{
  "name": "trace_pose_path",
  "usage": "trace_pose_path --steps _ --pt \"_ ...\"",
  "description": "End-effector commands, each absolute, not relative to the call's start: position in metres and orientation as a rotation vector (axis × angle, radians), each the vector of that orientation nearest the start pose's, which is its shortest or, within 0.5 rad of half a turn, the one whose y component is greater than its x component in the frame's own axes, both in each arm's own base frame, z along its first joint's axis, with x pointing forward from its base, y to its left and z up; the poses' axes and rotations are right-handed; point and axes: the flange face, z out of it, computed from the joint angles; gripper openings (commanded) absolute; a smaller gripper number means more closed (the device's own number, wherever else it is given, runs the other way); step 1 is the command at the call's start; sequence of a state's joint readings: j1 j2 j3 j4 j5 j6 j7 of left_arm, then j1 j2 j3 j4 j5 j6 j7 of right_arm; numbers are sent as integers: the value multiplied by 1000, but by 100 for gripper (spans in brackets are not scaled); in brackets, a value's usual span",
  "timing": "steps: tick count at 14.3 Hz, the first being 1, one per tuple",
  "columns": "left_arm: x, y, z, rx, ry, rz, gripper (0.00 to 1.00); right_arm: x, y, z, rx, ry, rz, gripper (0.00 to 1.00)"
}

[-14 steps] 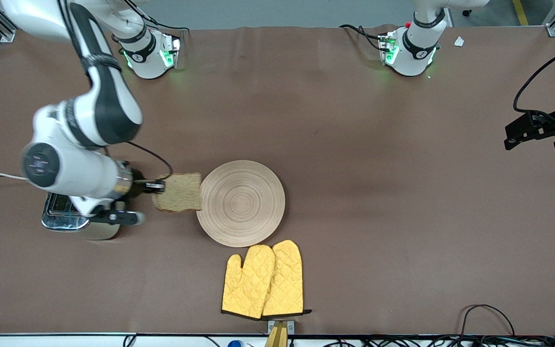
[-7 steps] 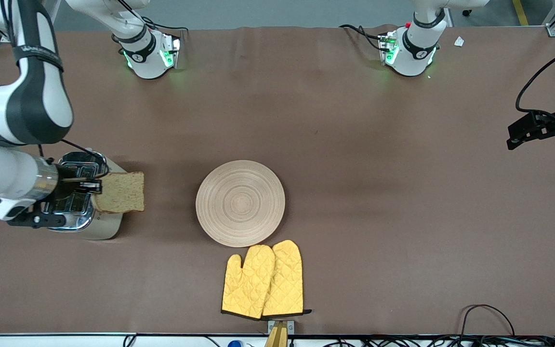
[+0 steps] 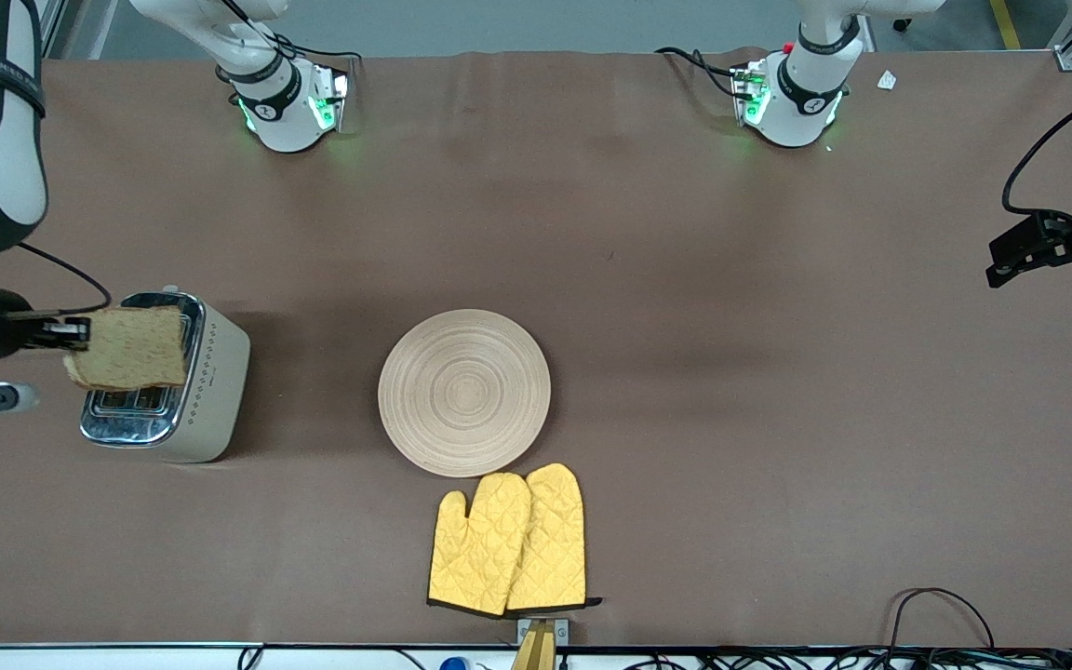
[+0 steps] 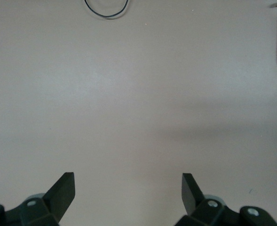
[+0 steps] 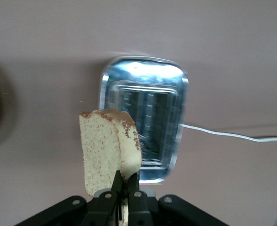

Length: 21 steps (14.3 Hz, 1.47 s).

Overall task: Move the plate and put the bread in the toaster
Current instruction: 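Lift the bread with the right gripper and carry it over the toaster, then lower the bread upright into a toaster slot with the right gripper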

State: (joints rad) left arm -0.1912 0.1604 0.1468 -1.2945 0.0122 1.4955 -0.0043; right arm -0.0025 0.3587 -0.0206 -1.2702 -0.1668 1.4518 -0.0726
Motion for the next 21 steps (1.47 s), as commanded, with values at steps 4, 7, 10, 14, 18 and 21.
trace_pose_path --steps 4,7,10,14,18,21 --pt "591 -32 657 -3149 27 -63 100 648 -6 543 -3605 -74 294 0" --pt "591 -33 657 -3149 30 -63 100 655 20 532 -3704 44 223 0" --pt "591 -33 657 -3150 42 -65 100 664 26 516 -3729 145 108 0" --pt "592 -33 656 -3150 25 -63 100 662 40 482 -3780 318 29 0" --pt "591 -30 657 -3152 35 -65 100 655 53 460 -3834 380 0 0" --pt "591 -29 658 -3150 35 -65 100 639 66 450 -3855 376 15 0"
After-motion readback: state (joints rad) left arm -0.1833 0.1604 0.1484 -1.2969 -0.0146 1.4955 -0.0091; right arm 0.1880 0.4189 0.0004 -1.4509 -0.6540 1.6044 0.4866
